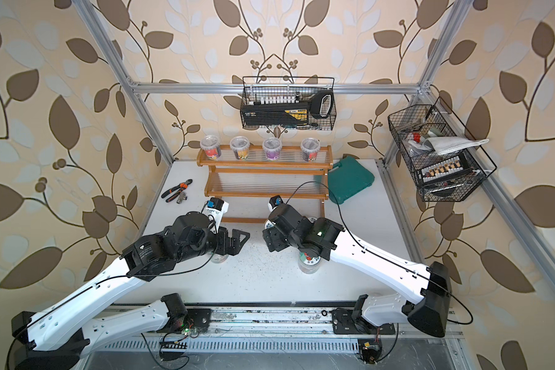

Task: Place the seed container on the shelf
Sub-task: Pick up the seed jar at the center of the board.

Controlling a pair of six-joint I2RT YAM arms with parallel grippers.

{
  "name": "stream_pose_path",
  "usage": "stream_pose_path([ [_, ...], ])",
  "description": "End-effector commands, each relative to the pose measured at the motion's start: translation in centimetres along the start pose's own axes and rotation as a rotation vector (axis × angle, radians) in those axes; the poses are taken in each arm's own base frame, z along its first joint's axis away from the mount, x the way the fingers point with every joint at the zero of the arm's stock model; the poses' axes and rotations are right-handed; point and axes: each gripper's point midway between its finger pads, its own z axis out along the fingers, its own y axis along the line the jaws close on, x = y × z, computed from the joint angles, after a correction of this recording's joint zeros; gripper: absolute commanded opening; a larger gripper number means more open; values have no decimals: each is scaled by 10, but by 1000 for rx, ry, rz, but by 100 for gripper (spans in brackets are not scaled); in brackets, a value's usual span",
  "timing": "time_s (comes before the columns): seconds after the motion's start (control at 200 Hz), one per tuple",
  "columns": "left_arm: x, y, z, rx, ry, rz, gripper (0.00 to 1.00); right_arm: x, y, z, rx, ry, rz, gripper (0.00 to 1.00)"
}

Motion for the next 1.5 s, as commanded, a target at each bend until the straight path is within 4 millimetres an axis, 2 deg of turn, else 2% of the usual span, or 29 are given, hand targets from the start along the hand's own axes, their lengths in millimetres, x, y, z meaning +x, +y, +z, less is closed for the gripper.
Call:
stream_pose_path([
  [0.0,-21,-36,-6,200,-118,173,98,-5,0,-28,-40,-4,-6,62],
  [0.175,-15,-65,-3,365,-151,366,98,-1,-1,-48,-66,5,-3,62],
  [0.325,-9,-80,9,420,-131,459,98,-1,1,-63,-106,0,5,62],
  [0.485,-6,-105,9,513,-258,586,98,-1,3,-75,-145,-12,9,62],
  [0.63,7,-118,23,570,-189,635,98,1,7,-80,-176,-10,11,61],
  [0.89,11,-122,42,584,-218,657,98,3,9,-86,-203,-9,16,61],
  [1.26,22,-131,53,655,-239,666,98,2,11,-92,-228,-25,20,60],
  [1.495,20,-137,57,678,-264,658,98,3,12,-90,-231,-20,18,60],
])
